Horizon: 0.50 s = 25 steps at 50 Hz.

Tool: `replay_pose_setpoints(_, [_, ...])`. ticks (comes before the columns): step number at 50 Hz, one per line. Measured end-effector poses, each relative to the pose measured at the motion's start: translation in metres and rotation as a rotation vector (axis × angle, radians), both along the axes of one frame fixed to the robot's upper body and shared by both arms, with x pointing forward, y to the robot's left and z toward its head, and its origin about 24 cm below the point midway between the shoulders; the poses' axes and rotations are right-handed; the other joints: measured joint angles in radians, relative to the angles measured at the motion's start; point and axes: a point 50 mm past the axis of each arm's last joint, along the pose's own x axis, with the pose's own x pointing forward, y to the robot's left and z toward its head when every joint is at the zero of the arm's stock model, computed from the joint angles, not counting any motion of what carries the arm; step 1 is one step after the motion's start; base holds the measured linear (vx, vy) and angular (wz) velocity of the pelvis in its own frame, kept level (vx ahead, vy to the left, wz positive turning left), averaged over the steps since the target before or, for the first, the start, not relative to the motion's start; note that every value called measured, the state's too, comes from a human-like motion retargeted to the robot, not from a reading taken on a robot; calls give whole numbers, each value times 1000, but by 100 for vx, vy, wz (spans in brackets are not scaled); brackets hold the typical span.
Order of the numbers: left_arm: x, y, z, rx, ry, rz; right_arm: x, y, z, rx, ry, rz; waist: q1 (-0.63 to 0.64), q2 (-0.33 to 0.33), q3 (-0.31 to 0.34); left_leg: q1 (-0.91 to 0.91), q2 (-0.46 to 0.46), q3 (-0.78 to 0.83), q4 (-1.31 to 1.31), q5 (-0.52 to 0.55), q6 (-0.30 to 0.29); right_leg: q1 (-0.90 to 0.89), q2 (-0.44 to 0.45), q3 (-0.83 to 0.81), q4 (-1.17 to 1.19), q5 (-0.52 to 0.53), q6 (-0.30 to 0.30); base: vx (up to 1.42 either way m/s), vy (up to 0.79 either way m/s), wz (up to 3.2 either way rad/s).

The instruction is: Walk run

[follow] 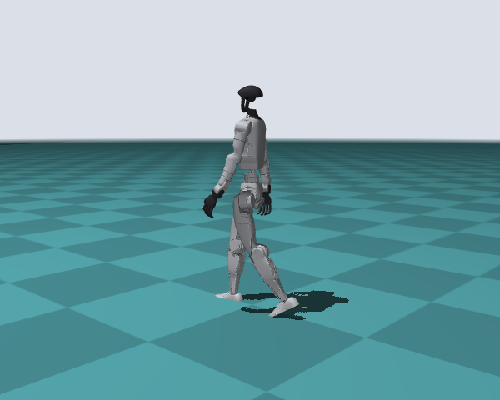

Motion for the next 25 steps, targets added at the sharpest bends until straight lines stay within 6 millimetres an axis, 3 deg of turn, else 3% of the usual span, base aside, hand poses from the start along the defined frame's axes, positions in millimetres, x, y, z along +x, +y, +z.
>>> replay_pose_setpoints(3, [-32, -5, -12, -6, 96, 18, 12, -2, -1, -13, -37, 11, 27, -45, 17, -54, -17, 116, 187, 181, 40, 84, -22, 25, -34, -48, -8, 61, -22, -21])
replay_pose_setpoints(5, [-54, -5, -18, 0, 153, 30, 22, -3, -1, -11, -71, 3, 38, -72, 20, -116, -19, 186, 332, 242, 58, 128, -39, 25, -49, -80, -19, 55, -20, 11])
replay_pose_setpoints(9, [-93, -4, -26, 17, 247, 45, 58, -5, -1, -18, -169, -8, 47, -95, 32, -265, 58, 327, 543, 52, 79, 209, -43, -2, -77, -136, -37, 54, -21, 21])
replay_pose_setpoints(12, [-121, -4, -29, 27, 320, 75, 91, -8, 3, -27, -259, -16, 58, -76, 41, -373, 72, 315, 525, -6, 33, 266, -3, -31, -112, -161, -54, 44, -17, 10])
replay_pose_setpoints(17, [-161, -3, -30, 47, 438, 112, 144, -16, 15, -46, -425, -35, 93, -27, 61, -479, 61, 250, 254, -40, -47, 369, 87, -76, -174, -194, -75, 52, -14, 4])
replay_pose_setpoints(22, [-183, 2, -29, 83, 497, 144, 185, -29, 32, -83, -565, 57, 173, 24, 110, -502, 36, 105, -77, -6, -156, 490, 177, -67, -230, -216, -79, 53, -5, -43])
replay_pose_setpoints(25, [-192, -2, -28, 71, 529, 165, 197, -35, 38, -120, -600, 95, 224, 30, 123, -527, 24, 51, -157, 7, -170, 546, 185, -44, -239, -237, -72, 52, 1, -54])
